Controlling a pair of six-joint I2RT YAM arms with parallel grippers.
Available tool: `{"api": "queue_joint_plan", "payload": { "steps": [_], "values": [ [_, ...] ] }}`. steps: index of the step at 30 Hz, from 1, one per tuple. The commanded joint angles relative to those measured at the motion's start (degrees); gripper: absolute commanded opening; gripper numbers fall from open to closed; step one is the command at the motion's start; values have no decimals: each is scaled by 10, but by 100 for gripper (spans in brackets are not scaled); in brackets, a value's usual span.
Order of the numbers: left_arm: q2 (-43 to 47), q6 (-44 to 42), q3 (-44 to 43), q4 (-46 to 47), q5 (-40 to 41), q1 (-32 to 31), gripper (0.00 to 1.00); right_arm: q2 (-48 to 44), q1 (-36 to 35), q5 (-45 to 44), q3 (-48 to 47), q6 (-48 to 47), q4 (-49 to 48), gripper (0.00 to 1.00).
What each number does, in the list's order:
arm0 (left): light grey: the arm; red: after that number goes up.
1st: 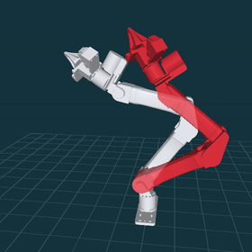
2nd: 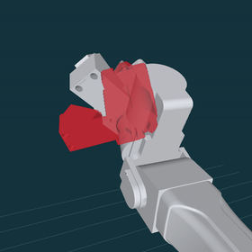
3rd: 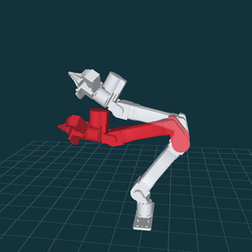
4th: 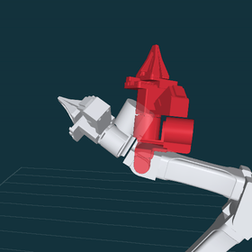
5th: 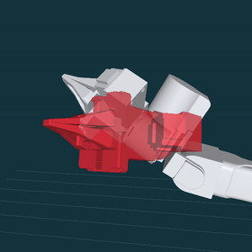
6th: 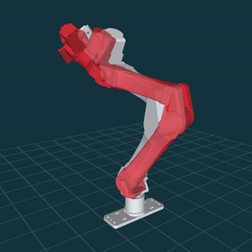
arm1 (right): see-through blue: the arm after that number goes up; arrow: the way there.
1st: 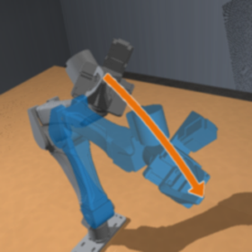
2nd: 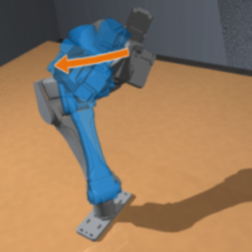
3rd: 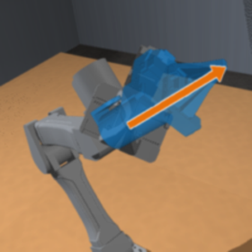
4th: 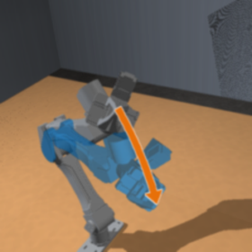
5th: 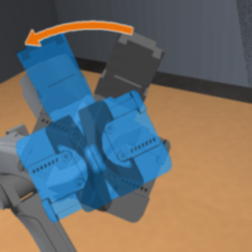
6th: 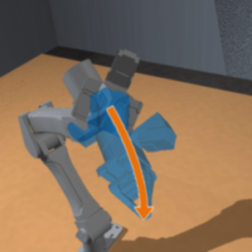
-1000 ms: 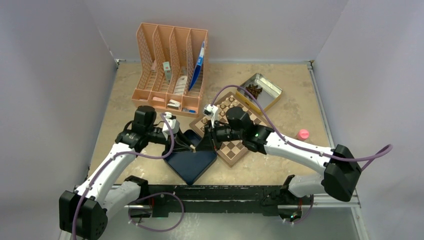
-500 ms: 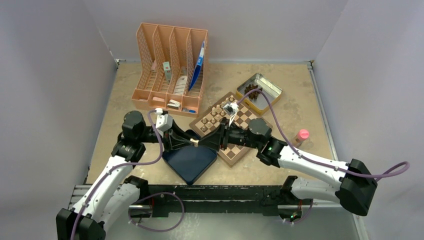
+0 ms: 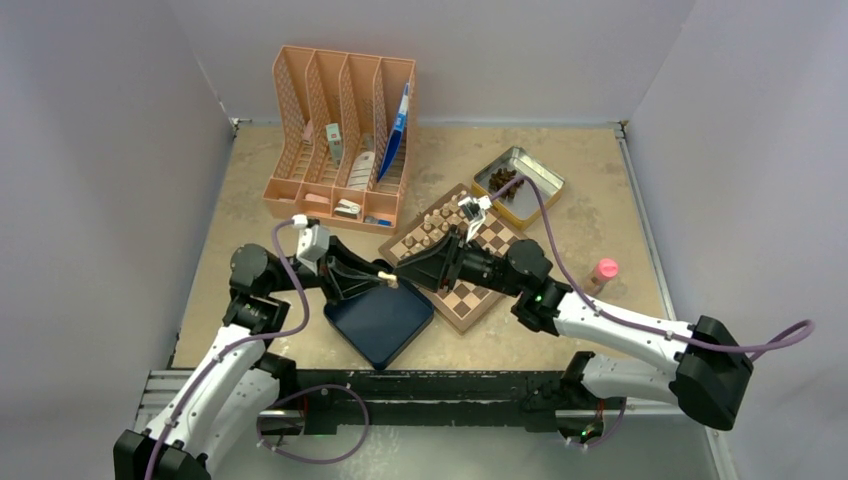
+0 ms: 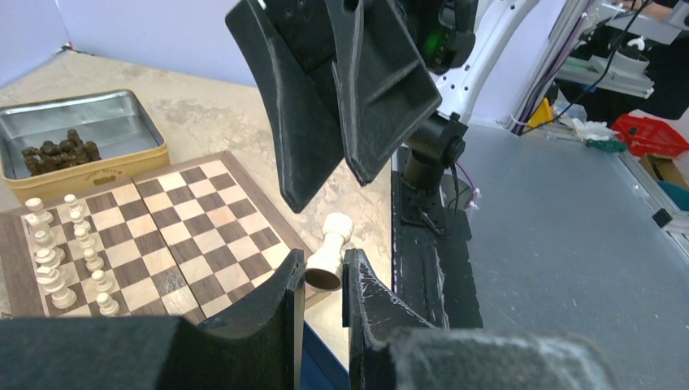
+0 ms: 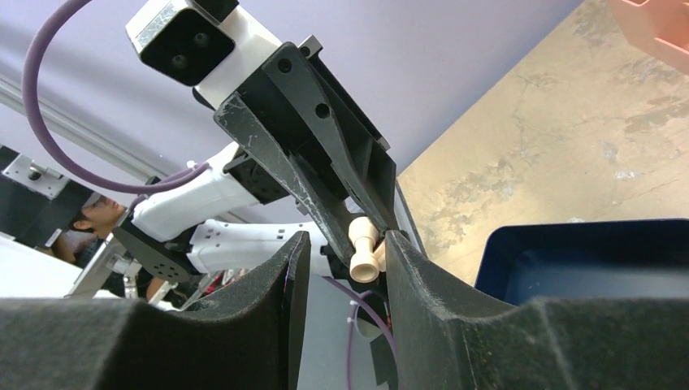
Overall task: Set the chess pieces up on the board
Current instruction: Place the chess piece on the chessboard.
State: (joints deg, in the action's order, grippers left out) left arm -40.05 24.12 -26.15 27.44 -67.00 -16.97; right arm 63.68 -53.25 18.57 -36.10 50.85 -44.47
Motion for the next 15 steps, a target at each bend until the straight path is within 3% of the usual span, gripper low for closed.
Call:
{"api": "queue_joint_plan", "payload": {
  "steps": [1,11,15],
  "values": [
    [10,42,7,74,30,-2,0,5,-3,1,-8,21,-60,42],
    [28,70,24,114,59,-2,0,15,-3,-5,-6,27,-50,43],
    [29,79,33,136,64,-2,0,18,-3,1,-8,27,-56,39]
  ]
}}
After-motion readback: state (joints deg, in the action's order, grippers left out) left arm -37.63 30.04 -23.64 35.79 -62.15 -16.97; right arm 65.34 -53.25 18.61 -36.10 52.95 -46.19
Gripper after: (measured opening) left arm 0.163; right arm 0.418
